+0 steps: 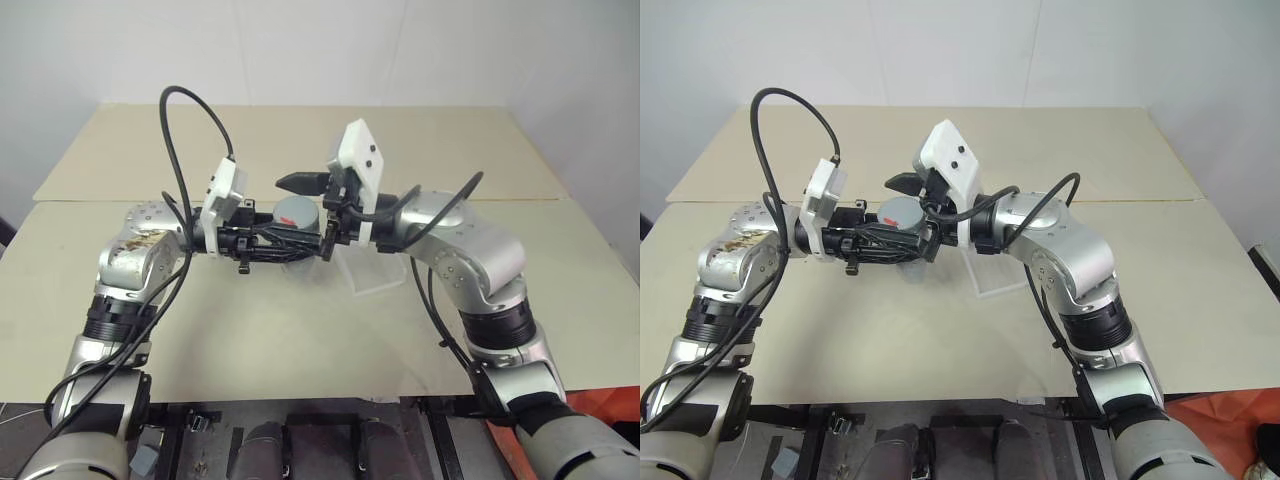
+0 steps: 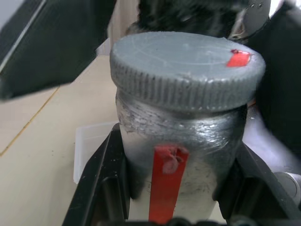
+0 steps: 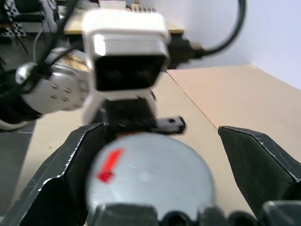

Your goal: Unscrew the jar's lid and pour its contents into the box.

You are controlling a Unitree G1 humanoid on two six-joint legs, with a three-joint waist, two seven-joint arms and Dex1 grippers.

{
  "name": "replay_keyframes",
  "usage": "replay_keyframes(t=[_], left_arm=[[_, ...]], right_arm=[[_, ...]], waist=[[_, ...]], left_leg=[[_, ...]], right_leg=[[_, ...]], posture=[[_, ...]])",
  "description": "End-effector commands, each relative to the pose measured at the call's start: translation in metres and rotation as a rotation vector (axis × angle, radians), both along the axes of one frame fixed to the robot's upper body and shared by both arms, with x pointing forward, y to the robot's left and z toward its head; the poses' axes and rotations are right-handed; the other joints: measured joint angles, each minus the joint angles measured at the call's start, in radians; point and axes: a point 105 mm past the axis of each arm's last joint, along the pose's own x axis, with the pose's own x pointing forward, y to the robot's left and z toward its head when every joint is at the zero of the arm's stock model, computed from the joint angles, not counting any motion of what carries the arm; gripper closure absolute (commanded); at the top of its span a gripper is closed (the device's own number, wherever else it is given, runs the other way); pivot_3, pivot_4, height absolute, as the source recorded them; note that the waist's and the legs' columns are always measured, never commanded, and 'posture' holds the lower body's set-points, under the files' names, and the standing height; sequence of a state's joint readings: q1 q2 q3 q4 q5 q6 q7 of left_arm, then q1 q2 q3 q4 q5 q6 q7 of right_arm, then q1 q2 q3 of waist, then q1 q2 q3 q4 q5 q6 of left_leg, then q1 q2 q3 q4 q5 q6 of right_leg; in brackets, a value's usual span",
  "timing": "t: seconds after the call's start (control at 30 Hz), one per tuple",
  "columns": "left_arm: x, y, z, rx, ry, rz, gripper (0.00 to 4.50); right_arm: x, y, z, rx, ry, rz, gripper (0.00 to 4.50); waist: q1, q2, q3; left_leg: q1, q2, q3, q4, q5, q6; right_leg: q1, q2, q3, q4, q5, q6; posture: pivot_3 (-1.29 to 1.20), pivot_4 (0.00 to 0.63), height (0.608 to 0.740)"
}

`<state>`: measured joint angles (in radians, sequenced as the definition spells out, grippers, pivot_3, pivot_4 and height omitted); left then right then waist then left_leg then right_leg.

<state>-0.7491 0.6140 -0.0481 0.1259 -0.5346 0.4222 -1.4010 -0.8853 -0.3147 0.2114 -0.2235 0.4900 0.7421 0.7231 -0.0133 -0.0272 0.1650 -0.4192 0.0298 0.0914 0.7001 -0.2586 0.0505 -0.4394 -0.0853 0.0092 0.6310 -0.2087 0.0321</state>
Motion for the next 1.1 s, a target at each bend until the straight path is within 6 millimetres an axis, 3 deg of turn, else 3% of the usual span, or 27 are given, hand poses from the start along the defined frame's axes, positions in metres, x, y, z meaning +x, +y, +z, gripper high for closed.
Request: replay_keyframes(t=[0.03, 0.4, 0.73, 0.9, 1.1], left_arm=[[-0.008, 0.006, 0.015, -0.017, -0.052, -0.012, 2.58], [-0.013, 0.021, 0.013, 0.003, -0.045, 0.001, 2.58], [-0.014, 0.028, 0.013, 0.007, -0.05, 0.021, 2.58], [-0.004, 0.025, 0.012, -0.017, -0.052, 0.058, 2.58], [0.003, 0.011, 0.012, -0.047, -0.059, 0.05, 2.58]], right_arm=[[0.005, -0.009, 0.012, 0.015, -0.055, -0.024, 0.03], [0.019, -0.047, 0.024, 0.081, -0.023, -0.086, 0.03], [0.019, -0.067, 0.015, 0.025, -0.024, -0.103, 0.03], [0.004, -0.066, 0.017, -0.007, -0.051, -0.027, 0.03], [-0.022, -0.039, 0.031, 0.029, -0.089, 0.082, 0.03]], waist=[[-0.001, 0.0, 0.0], [-0.001, 0.0, 0.0], [-0.001, 0.0, 0.0], [-0.001, 0.0, 0.0], [0.0, 0.0, 0.0]], left_leg=[[0.0, 0.0, 0.0, 0.0, 0.0, 0.0], [0.0, 0.0, 0.0, 0.0, 0.0, 0.0], [-0.001, 0.0, 0.0, 0.0, 0.0, 0.0], [-0.001, 0.0, 0.0, 0.0, 0.0, 0.0], [-0.001, 0.0, 0.0, 0.0, 0.0, 0.0]], right_leg=[[0.0, 0.0, 0.0, 0.0, 0.0, 0.0], [0.0, 0.0, 0.0, 0.0, 0.0, 0.0], [0.0, 0.0, 0.0, -0.001, 0.0, 0.0], [-0.001, 0.001, 0.0, -0.001, 0.0, 0.0], [0.0, 0.001, 0.0, -0.001, 0.0, 0.0]], posture=[[0.0, 0.15, 0.74], [0.0, 0.15, 0.74], [0.0, 0.15, 0.74], [0.0, 0.15, 0.74], [0.0, 0.15, 0.74]])
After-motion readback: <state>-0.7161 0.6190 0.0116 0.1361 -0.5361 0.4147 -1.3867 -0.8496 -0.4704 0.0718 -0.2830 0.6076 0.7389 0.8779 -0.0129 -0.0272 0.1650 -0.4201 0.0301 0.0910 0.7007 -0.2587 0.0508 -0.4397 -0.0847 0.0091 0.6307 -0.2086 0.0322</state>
